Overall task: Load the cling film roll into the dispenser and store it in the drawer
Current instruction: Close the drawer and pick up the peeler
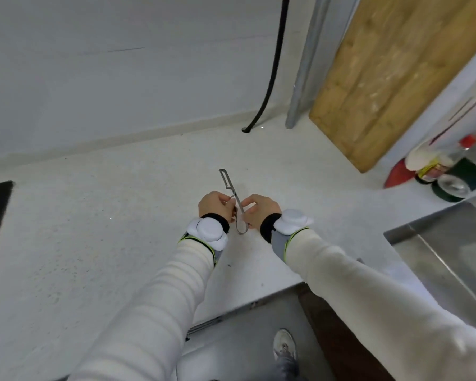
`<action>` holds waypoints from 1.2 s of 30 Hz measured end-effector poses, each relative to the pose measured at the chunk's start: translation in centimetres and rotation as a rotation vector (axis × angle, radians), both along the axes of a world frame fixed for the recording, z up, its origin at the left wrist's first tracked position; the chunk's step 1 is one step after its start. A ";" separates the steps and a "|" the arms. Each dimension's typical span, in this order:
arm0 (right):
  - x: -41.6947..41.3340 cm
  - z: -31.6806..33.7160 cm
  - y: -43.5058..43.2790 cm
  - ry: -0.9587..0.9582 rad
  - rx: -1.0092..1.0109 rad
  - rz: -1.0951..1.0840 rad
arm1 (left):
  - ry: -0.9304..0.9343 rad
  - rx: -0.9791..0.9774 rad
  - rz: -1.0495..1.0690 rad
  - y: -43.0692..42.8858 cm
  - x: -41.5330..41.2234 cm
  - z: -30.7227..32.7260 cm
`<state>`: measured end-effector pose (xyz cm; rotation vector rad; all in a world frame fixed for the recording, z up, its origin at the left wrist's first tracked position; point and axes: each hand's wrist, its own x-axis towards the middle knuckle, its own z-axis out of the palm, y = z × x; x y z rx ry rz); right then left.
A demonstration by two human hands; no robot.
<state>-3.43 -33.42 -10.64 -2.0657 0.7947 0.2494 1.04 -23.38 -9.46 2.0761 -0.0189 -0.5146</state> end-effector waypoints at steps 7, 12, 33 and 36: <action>-5.3 0.8 -12.8 0.012 -0.033 -0.161 | 0.052 -0.049 -0.126 -13.6 -3.1 0.3; -8.4 0.4 -21.9 0.059 -0.072 -0.251 | 0.115 -0.119 -0.157 -23.5 -5.4 -0.3; -14.1 -4.8 -38.5 0.258 -0.119 -0.198 | 0.158 0.041 -0.412 -40.5 -10.2 -6.4; -14.4 -5.3 -39.5 0.270 -0.111 -0.218 | 0.144 0.030 -0.433 -41.3 -10.5 -6.6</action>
